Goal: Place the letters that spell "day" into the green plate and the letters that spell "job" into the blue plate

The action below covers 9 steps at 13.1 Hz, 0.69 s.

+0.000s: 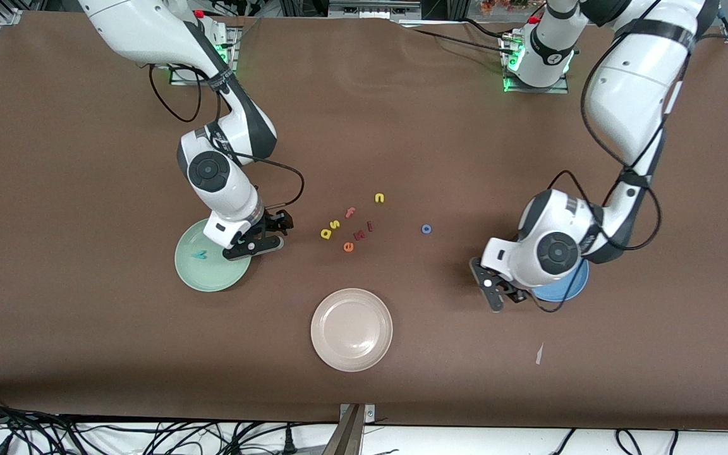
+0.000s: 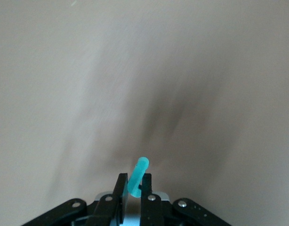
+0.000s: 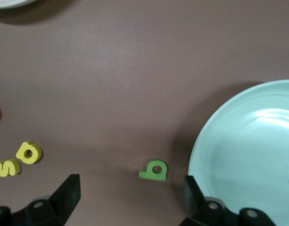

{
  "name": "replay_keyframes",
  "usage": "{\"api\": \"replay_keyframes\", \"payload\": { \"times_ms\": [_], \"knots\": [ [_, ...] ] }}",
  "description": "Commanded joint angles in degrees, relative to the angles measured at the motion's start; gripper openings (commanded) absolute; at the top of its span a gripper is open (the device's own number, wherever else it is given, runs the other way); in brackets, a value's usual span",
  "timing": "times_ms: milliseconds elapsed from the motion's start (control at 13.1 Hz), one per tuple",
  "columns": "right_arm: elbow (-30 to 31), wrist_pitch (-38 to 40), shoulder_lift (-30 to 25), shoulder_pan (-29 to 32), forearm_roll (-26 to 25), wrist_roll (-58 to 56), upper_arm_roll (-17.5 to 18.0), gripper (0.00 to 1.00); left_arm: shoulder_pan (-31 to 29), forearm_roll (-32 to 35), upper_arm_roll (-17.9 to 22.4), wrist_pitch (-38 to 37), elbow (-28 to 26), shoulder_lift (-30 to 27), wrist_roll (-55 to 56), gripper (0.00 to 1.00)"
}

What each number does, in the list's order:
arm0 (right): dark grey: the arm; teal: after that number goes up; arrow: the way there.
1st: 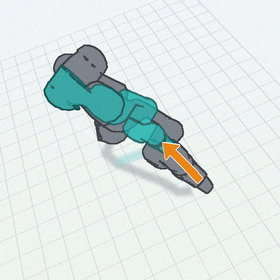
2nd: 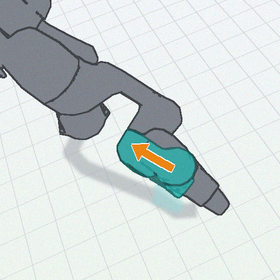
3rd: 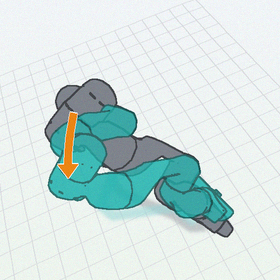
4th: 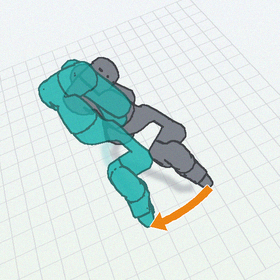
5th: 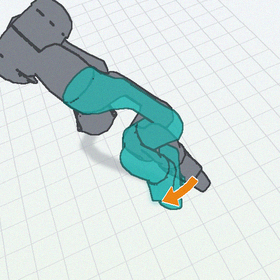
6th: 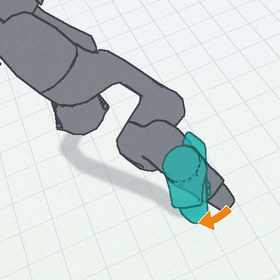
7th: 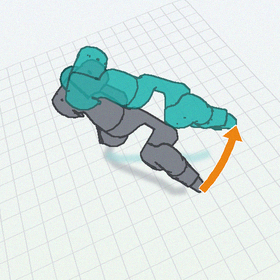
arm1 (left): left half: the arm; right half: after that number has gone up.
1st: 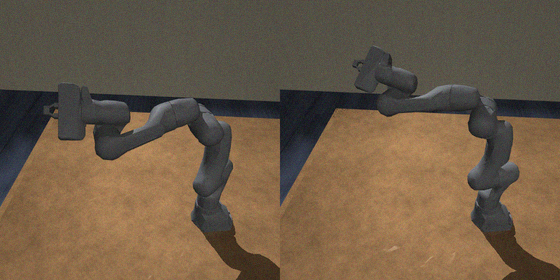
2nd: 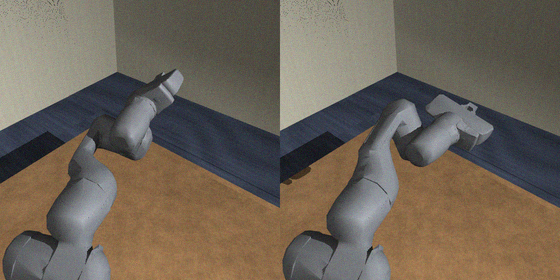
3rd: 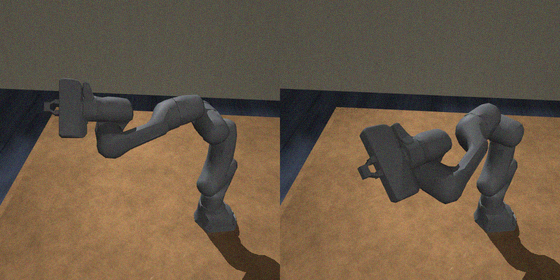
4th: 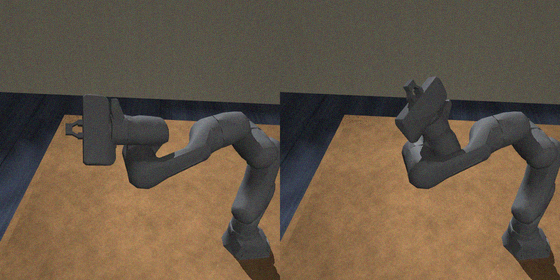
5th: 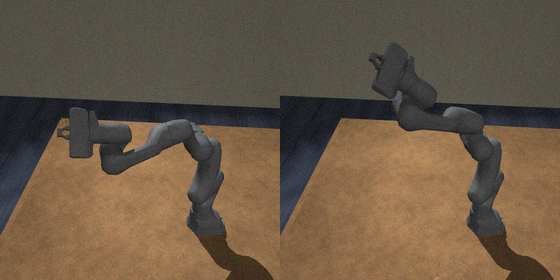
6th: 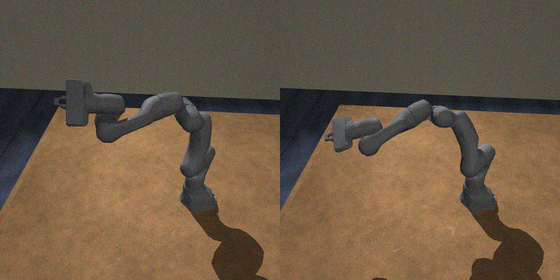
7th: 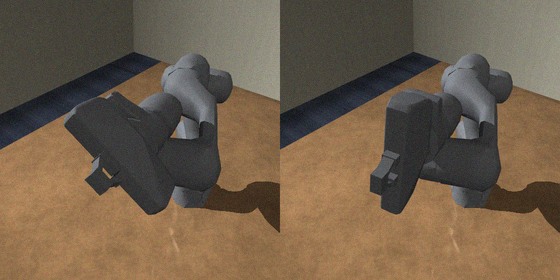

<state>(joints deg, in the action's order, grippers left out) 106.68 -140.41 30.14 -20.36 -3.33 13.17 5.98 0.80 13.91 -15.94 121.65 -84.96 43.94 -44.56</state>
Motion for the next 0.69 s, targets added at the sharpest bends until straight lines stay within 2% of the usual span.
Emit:
{"api": "replay_keyframes", "payload": {
  "times_ms": [0,306,382,458,535,611],
  "knots": [
    [-1.39,-2.58,1.94,-0.47,0.69,-0.25,-0.18,0.78,-3.69,1.82,-0.24,-5.01,-1.43,-3.68,-2.45,0.0],
    [-0.16,-4.78,2.56,-0.47,0.6,-0.42,-0.26,0.73,-6.16,1.91,-0.24,-4.58,-3.8,-3.16,-2.99,0.0],
    [1.24,-6.62,2.47,-0.2,0.43,-0.69,-0.26,0.73,-6.07,1.82,-0.24,-4.67,-3.72,-3.16,-2.64,0.36],
    [2.47,-8.03,2.47,-0.03,0.25,-0.86,-0.26,0.73,-5.99,1.82,-0.24,-4.67,-3.8,-3.16,-2.2,0.99],
    [3.0,-8.3,2.47,0.06,0.34,-1.21,-0.26,0.72,-5.99,1.82,-0.24,-4.84,-3.72,-3.34,-2.11,1.0],
    [3.18,-8.39,2.47,0.06,0.34,-1.3,-0.35,0.66,-6.07,1.82,-0.32,-4.93,-3.72,-3.51,-1.85,1.0]
  ]
}}
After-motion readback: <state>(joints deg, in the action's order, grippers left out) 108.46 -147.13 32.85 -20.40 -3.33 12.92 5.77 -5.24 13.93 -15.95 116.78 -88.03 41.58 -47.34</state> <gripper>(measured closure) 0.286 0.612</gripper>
